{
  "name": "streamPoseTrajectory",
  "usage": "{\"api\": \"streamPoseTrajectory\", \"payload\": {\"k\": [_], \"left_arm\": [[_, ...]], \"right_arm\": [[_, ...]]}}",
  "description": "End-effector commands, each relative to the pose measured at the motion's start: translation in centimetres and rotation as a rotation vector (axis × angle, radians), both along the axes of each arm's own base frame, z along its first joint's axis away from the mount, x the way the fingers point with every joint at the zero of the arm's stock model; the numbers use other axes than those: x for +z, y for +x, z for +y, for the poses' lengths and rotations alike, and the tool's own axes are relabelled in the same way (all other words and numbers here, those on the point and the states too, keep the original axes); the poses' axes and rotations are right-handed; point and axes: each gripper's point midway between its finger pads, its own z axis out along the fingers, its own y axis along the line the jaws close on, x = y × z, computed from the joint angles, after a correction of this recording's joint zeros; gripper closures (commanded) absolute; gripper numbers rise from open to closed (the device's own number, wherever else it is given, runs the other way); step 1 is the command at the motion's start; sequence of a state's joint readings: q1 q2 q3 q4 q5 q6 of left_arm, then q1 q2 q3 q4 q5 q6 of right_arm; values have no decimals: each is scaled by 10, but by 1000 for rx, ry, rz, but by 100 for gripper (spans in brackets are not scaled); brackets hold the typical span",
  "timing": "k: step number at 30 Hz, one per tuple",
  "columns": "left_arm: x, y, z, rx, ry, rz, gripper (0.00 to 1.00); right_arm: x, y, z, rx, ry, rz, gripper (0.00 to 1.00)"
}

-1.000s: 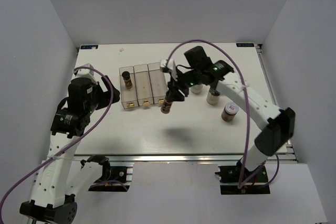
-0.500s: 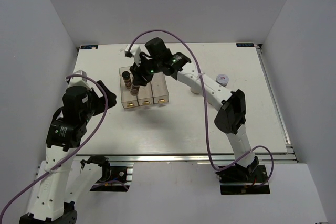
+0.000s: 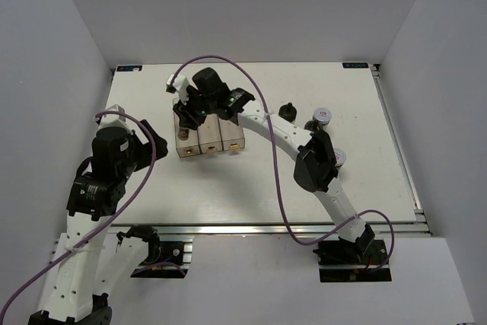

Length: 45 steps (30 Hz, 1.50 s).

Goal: Organize the condiment bottles

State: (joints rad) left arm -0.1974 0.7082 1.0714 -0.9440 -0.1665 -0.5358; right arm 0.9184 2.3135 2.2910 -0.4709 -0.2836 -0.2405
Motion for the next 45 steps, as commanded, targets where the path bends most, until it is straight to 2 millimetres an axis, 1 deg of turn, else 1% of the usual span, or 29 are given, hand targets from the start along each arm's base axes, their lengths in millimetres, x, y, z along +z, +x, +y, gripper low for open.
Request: {"api": "streamPoseTrajectory", "payload": {"k": [1,6,8,10,15,21,25,27,28,31,32,34,35,37,38,40,44,45], "left_arm": [[-1,-6,6,22,11,-2,2],[-1,-10,6,23,10,-2,2],[-1,-12,7,25,11,-4,2],[-1,-13,8,27,11,-5,2],[-3,-16,9,30,16,0,2],[-4,-18,9,29,16,0,2],[-5,-19,9,25,12,0,2],[-4,-19,9,24,11,0,2],[-4,-20,8,22,11,-2,2],[-4,-22,9,26,9,-5,2],[-4,-23,9,26,7,-5,2],[-3,-23,9,25,5,-6,2],[-4,-24,9,25,5,-6,2],[-3,-25,9,28,2,-6,2],[-3,-26,9,27,2,-8,2],[-2,-26,9,27,0,-9,2],[0,-27,9,29,-4,-17,2],[0,-27,9,29,-4,-17,2]], "right_arm": [[32,15,13,-15,81,-113,100],[7,21,14,-20,36,-126,100],[1,21,15,-12,22,-137,100],[-11,21,16,-5,0,-141,100],[-32,21,17,1,-50,-165,100],[-46,20,15,14,-89,-171,100],[-60,15,13,27,-119,-164,100],[-63,14,12,28,-126,-161,98],[-67,13,11,28,-133,-155,97],[-70,13,11,30,-139,-153,90],[-69,13,11,32,-139,-158,83],[-69,14,11,35,-140,-162,76],[-72,14,10,34,-144,-160,64],[-73,13,11,34,-144,-156,56],[-72,12,11,36,-143,-155,50],[-75,12,11,35,-145,-151,45],[-72,11,11,38,-140,-150,35],[-71,10,11,40,-139,-148,34]]}}
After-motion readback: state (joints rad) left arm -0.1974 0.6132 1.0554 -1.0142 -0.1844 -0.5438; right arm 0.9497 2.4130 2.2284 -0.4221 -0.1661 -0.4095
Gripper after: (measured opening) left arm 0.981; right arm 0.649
